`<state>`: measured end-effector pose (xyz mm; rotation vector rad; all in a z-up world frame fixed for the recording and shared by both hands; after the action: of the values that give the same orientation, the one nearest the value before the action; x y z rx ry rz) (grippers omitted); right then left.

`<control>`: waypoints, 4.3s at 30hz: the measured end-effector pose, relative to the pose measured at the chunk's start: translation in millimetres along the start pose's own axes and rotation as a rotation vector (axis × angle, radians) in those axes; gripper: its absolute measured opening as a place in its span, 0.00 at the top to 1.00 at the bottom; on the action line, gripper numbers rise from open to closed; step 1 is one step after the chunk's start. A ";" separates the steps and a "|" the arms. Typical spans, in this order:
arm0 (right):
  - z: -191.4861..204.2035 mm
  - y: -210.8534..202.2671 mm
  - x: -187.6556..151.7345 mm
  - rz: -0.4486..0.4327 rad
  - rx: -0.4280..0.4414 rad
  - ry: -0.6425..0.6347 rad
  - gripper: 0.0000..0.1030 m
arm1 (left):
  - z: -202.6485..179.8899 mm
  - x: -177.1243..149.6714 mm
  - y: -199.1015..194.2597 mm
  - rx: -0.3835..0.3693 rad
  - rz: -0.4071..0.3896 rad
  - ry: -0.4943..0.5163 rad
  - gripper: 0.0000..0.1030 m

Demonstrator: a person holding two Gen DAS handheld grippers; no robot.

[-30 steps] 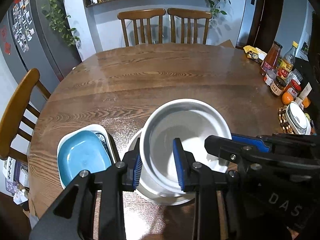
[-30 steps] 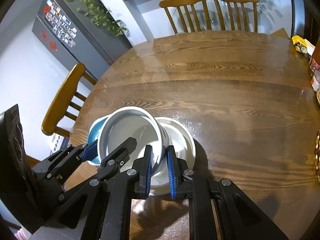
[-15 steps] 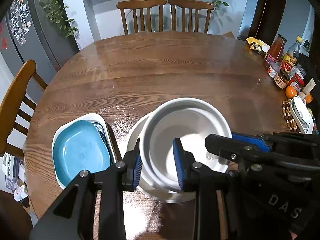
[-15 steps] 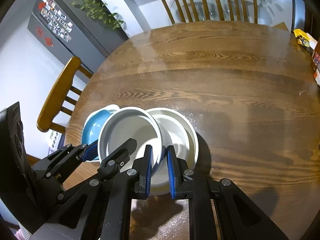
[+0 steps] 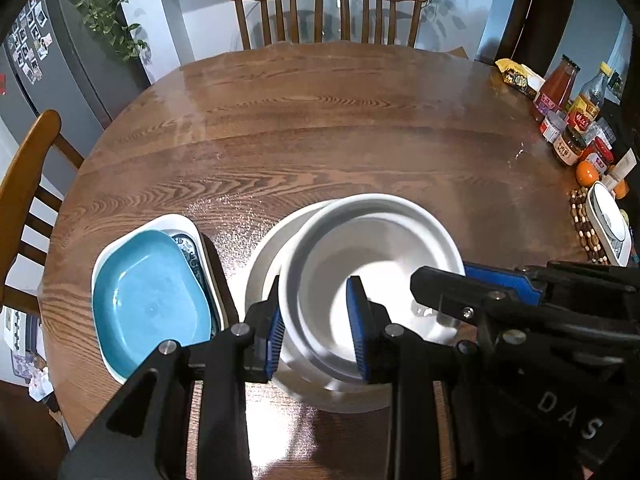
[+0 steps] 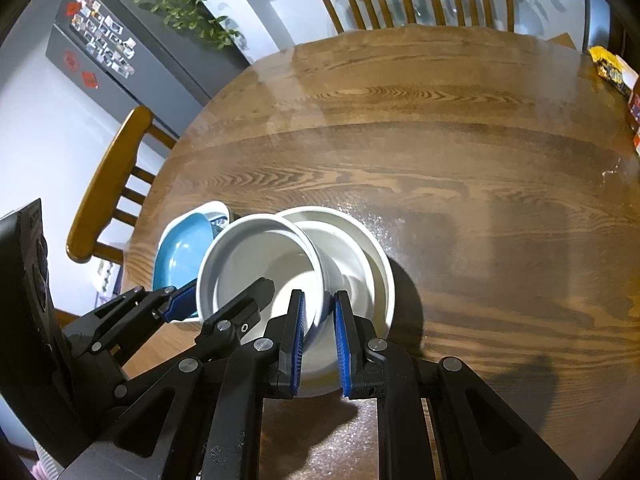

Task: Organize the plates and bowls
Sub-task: 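Lower the small white bowl into the medium white bowl and open both tools, then move both tools to the rim of the nested white bowl stack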

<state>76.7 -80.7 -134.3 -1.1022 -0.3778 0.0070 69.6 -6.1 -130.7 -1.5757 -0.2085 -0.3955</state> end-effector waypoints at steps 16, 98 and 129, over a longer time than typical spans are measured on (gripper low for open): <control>-8.5 24.0 0.9 0.070 -0.005 0.018 0.84 | -0.5 -4.0 23.8 -0.011 0.078 -0.016 0.75; -36.1 -35.8 -15.1 -0.084 -0.077 0.009 0.38 | 72.7 -35.9 -19.9 -0.028 0.017 -0.261 0.04; -52.3 14.0 -5.1 0.020 -0.005 0.103 0.71 | 76.8 -37.8 20.0 -0.164 0.154 -0.488 0.31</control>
<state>90.2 -120.6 -168.7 -1.1069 -0.2746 -0.0329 51.6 73.3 -163.8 -1.8189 -0.4341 0.1012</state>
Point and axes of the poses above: each gripper's, at about its wrist camera, not at the fingertips, and y roughly the way its jaws point, z to its left, x to its top, the point moved 9 cm from there along y, roughly the way its jaws point, and after that the axes turned 9 degrees about z, right-handed, at the moved point
